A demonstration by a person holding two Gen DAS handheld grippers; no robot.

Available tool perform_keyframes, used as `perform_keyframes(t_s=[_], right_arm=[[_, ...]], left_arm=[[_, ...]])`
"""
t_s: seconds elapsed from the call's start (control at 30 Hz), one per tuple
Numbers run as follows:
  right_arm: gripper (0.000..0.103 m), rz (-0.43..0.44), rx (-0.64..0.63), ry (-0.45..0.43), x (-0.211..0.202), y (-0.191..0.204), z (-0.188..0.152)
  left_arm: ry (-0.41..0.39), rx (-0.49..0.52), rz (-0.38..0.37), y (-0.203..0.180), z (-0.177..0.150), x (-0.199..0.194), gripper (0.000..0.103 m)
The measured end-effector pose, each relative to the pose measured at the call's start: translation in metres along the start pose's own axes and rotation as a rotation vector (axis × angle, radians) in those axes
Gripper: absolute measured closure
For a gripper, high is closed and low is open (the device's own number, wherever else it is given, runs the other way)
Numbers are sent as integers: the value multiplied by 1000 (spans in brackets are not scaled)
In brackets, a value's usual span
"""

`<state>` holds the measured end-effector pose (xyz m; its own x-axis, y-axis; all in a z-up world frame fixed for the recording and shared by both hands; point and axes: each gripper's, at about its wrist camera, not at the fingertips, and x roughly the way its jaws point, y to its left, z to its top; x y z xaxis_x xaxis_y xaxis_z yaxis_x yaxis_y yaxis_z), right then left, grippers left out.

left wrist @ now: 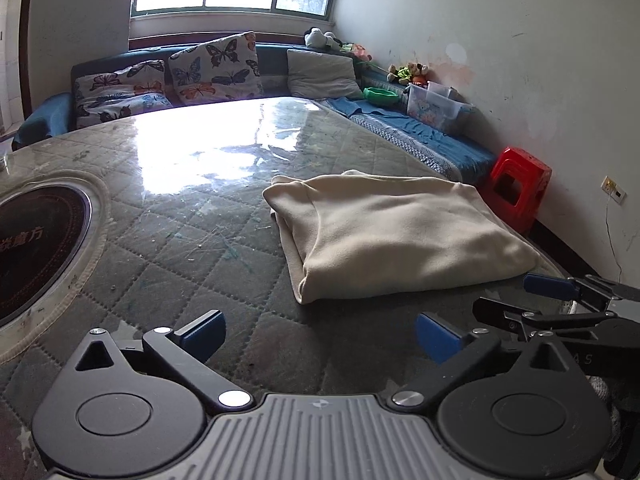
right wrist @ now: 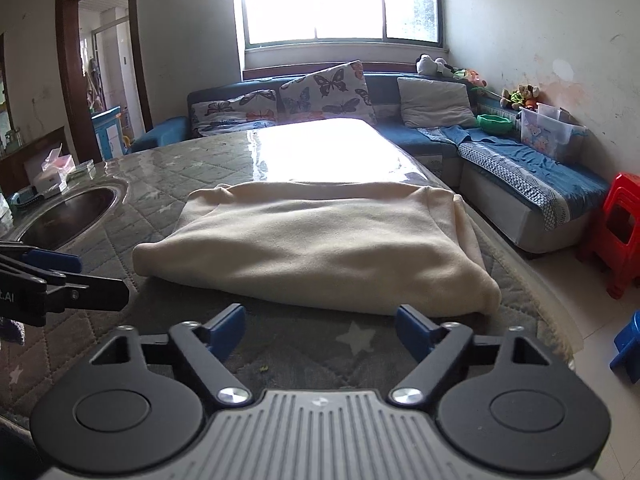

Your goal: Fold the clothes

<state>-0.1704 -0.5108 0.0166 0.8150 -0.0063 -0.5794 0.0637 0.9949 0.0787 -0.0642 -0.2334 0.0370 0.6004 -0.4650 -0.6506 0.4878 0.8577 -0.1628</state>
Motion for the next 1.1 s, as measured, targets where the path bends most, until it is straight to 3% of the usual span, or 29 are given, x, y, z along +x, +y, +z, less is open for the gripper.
perform_keyframes(t_s=[0.27,1.1], right_arm=[[0,-53,5,-30,-13,7,-4],[0,-99,15,-37,-23,18,-18]], left_arm=[[-31,14,30,-4,-9,-10,0],[-34,26,51,-11,-32,-19,0]])
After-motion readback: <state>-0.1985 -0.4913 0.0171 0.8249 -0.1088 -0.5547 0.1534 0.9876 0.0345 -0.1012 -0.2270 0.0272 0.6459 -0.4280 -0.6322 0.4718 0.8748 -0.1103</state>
